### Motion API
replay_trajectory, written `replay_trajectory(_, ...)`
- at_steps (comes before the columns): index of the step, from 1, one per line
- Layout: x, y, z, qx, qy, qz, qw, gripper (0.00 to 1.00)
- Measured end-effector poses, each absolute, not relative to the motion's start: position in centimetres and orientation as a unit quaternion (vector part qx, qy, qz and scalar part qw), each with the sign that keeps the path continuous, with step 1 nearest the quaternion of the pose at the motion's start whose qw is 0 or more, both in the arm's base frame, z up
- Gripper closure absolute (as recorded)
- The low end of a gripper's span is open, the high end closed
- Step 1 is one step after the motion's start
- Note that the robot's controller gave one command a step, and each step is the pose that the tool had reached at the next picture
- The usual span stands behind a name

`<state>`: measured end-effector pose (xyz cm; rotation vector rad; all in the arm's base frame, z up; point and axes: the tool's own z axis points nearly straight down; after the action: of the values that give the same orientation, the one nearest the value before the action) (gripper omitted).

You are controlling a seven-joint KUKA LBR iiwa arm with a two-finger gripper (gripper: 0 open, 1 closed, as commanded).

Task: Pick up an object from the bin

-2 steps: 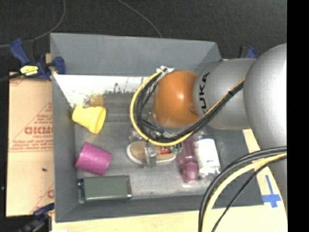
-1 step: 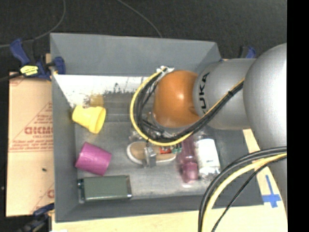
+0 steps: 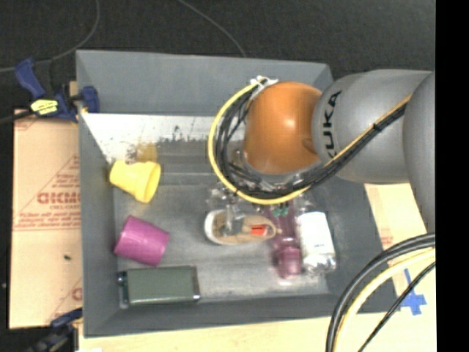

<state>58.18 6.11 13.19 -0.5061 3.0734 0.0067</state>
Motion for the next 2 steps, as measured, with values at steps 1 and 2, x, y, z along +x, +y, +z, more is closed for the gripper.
replay_trajectory(1,58.7,7.1,8.8,-0.174,0.985,0.003,0.019,1.00)
replay_trajectory(2,58.2,6.2,15.8,-0.178,0.984,0.002,0.012,1.00)
